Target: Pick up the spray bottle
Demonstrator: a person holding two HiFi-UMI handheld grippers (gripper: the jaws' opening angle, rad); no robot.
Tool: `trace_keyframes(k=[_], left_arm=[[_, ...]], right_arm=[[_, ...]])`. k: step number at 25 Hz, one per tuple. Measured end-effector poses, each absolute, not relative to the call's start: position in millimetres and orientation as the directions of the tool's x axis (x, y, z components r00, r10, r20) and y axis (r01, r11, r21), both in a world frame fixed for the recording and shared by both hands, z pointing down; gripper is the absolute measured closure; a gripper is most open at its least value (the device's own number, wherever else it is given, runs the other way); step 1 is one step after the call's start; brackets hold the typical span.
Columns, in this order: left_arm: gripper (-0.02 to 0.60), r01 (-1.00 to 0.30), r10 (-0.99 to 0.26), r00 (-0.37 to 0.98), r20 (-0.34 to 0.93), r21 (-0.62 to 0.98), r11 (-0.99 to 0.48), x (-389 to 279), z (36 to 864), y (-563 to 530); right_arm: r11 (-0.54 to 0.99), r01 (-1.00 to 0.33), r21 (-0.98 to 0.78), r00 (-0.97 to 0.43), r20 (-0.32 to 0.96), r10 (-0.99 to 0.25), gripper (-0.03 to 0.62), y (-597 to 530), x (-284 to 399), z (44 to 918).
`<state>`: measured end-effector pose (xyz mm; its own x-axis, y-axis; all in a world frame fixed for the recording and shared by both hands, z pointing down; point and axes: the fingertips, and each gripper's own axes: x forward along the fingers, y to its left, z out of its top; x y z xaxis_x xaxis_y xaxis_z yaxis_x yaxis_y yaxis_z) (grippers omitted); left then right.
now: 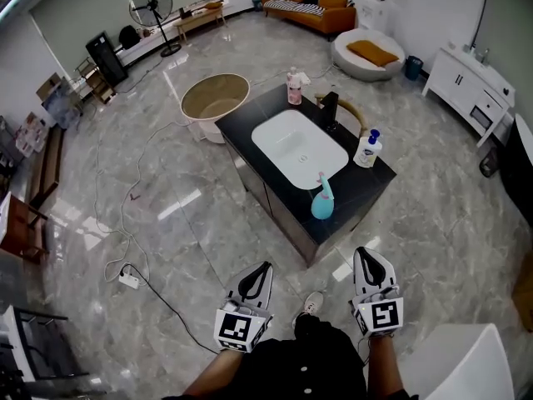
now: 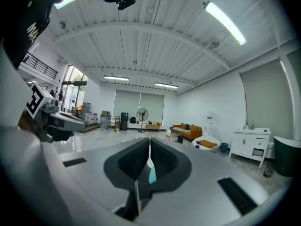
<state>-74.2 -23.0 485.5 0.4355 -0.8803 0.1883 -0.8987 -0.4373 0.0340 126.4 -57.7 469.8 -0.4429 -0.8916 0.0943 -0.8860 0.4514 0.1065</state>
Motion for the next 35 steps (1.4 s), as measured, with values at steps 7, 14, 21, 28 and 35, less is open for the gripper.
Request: trace_keyframes(k=[7, 14, 21, 28, 35], left_arm=[[0.563, -0.919, -0.901, 0.391, 0.185, 0.021, -0.395, -66, 469, -103], [0.561, -0.911, -0.875, 0.41, 0.258, 0.067, -0.407, -73, 497, -134], [0.562, -0.893, -0.83, 0.448, 0.333, 0.13, -0.43, -92, 539, -157], [0.563, -0.893, -0.785, 0.449, 0.427, 0.188, -0.409, -113, 592, -165], [0.563, -0.901, -0.783, 0.432, 0.448, 0.18, -0.394, -121, 609, -174]], right_arm=[[0.513, -0.852, 0.104, -0.498, 0.137, -0.856, 0.599, -143, 126, 479], [0.541, -0.84, 0.042, -0.516, 0.248, -0.82, 0.508, -193, 101, 526], [0.503, -0.864, -0.012, -0.481, 0.316, -0.818, 0.421, -262, 79, 590], [0.495, -0.869, -0.018, -0.48, 0.274, -0.833, 0.398, -302, 61, 625], [0.494, -0.869, -0.01, -0.482, 0.238, -0.843, 0.516, -316, 56, 632]])
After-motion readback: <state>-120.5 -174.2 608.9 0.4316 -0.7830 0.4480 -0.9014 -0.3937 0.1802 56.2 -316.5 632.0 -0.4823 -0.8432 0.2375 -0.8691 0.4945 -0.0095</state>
